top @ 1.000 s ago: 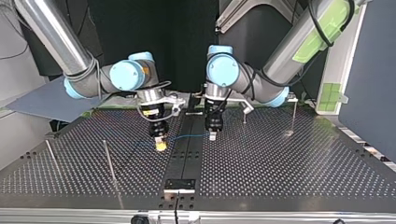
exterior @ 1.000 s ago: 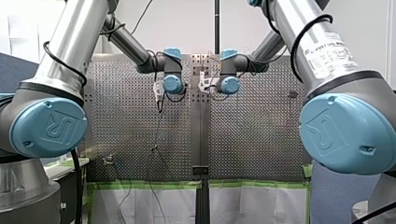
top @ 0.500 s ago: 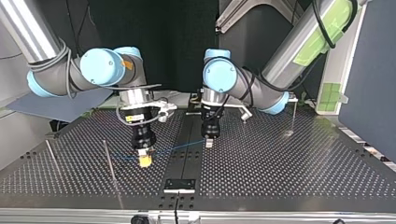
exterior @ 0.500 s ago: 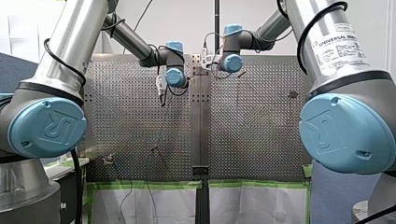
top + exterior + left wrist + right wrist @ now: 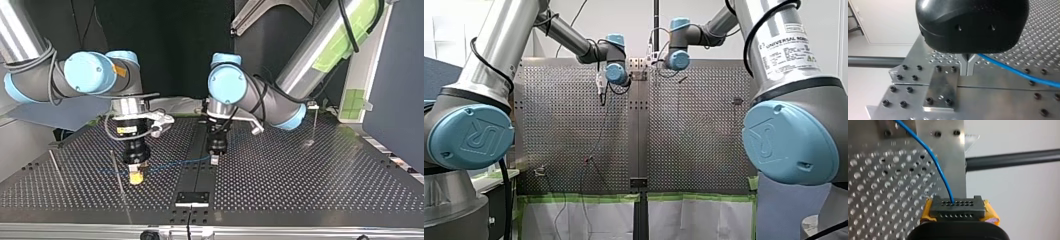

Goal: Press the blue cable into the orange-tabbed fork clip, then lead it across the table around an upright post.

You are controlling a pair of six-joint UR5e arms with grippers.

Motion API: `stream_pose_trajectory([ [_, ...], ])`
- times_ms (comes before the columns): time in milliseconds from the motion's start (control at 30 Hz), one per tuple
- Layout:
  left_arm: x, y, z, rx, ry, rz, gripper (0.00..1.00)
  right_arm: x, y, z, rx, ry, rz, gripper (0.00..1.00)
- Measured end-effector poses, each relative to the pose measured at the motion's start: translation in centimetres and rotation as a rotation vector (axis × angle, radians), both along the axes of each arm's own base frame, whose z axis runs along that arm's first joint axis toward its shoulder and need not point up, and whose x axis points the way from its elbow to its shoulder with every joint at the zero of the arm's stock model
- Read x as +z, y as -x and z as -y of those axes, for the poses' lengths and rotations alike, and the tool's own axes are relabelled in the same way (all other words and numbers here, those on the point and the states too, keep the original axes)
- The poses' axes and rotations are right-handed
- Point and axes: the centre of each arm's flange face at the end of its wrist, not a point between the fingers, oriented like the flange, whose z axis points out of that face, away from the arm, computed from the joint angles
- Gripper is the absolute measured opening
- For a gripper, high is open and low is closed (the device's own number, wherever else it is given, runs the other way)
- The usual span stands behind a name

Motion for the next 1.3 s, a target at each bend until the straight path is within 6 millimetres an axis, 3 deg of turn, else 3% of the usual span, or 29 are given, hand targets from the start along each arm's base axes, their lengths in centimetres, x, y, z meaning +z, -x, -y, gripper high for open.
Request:
stream_pose_trajectory([
  [833,7.8,-0.7,2.4,-0.075,0.045,0.051,0.00,1.4,5.7,3.9,-0.100,-0.001,0.030,0.00],
  [1300,8.3,-1.4,5.5,-0.127,0.035,0.027,0.00,2.1,9.1,5.5,-0.154,-0.018,0.029,0.00],
])
